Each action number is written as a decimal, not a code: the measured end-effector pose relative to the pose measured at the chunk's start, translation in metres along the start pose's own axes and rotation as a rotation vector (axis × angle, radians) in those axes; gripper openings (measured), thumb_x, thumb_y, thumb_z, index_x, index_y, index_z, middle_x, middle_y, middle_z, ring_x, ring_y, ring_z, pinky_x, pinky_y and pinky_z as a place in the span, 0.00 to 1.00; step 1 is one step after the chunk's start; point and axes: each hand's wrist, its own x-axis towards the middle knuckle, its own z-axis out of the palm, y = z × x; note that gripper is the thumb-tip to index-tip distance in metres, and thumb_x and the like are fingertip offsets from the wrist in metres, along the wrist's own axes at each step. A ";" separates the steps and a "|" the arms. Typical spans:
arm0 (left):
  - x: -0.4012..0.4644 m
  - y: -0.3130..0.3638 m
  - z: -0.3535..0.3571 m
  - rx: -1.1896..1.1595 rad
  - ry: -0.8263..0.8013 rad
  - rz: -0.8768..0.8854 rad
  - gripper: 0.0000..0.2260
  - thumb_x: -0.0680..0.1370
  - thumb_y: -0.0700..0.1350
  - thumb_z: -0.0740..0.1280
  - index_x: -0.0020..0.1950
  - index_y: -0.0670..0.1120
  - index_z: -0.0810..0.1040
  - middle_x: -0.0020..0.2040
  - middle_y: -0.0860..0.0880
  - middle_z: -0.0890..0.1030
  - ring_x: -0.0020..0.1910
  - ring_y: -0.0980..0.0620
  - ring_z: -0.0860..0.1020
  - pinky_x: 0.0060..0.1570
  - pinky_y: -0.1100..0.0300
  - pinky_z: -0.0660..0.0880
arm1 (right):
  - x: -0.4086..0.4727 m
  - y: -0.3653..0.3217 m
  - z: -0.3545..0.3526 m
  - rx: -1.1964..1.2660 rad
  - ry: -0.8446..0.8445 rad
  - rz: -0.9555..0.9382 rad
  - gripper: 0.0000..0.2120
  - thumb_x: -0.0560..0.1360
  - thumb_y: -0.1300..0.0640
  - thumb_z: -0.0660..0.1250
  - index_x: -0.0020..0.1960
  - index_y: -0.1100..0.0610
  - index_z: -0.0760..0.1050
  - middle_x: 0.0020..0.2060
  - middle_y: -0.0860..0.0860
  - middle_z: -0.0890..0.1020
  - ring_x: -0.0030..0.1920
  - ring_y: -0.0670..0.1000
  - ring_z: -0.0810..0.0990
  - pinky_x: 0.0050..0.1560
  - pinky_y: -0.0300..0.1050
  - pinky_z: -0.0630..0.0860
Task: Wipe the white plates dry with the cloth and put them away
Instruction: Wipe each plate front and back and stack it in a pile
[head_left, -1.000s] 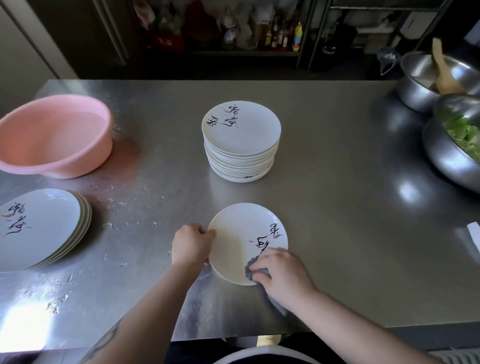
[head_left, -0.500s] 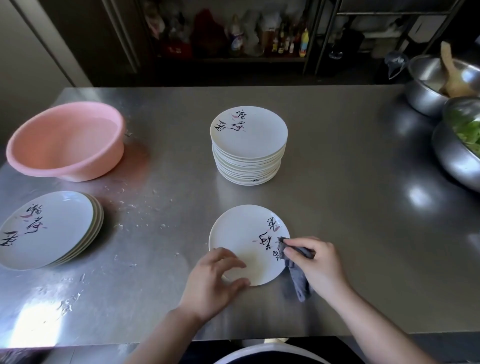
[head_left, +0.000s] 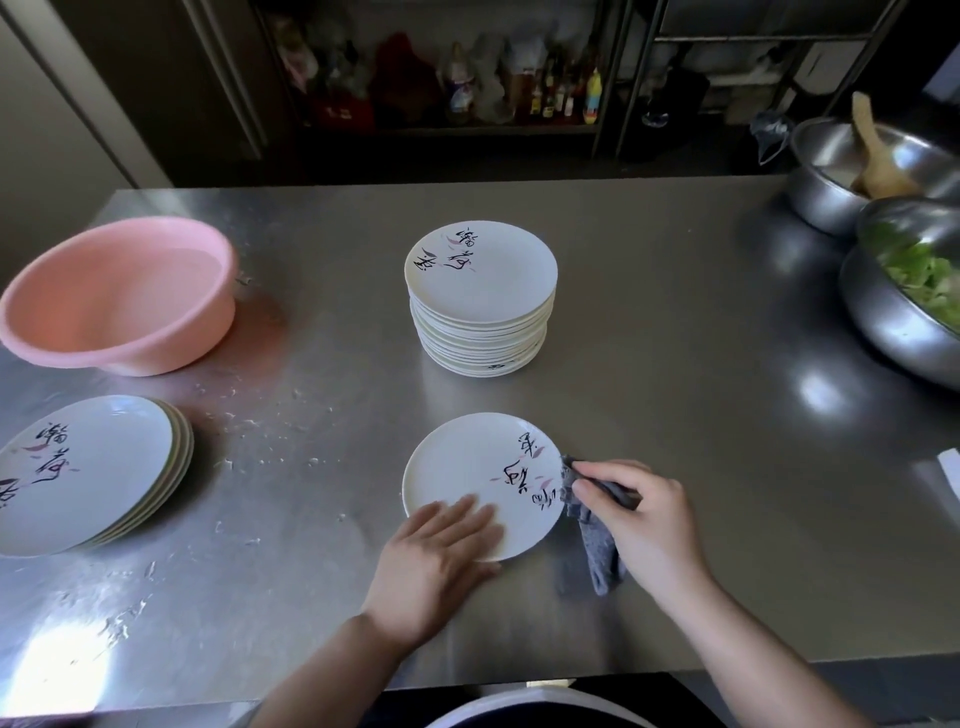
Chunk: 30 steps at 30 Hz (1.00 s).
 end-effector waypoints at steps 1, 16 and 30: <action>0.004 0.001 -0.004 -0.020 0.075 -0.014 0.16 0.79 0.56 0.61 0.53 0.50 0.85 0.58 0.54 0.83 0.59 0.54 0.80 0.56 0.57 0.77 | 0.001 -0.004 -0.003 0.014 0.013 -0.010 0.15 0.69 0.66 0.74 0.42 0.45 0.83 0.43 0.44 0.85 0.46 0.41 0.82 0.49 0.33 0.74; 0.082 0.021 -0.118 -1.426 0.565 -0.874 0.17 0.81 0.52 0.62 0.50 0.43 0.85 0.48 0.40 0.85 0.45 0.46 0.84 0.42 0.56 0.80 | 0.033 -0.118 0.002 0.118 -0.020 -0.338 0.17 0.68 0.67 0.75 0.52 0.48 0.82 0.51 0.40 0.81 0.54 0.41 0.80 0.54 0.29 0.72; 0.124 0.030 -0.180 -1.502 0.789 -0.676 0.16 0.74 0.53 0.66 0.47 0.41 0.85 0.47 0.37 0.84 0.42 0.46 0.84 0.36 0.58 0.80 | 0.057 -0.161 0.011 -0.329 0.172 -0.953 0.11 0.68 0.64 0.73 0.50 0.55 0.85 0.49 0.47 0.82 0.47 0.46 0.77 0.52 0.34 0.73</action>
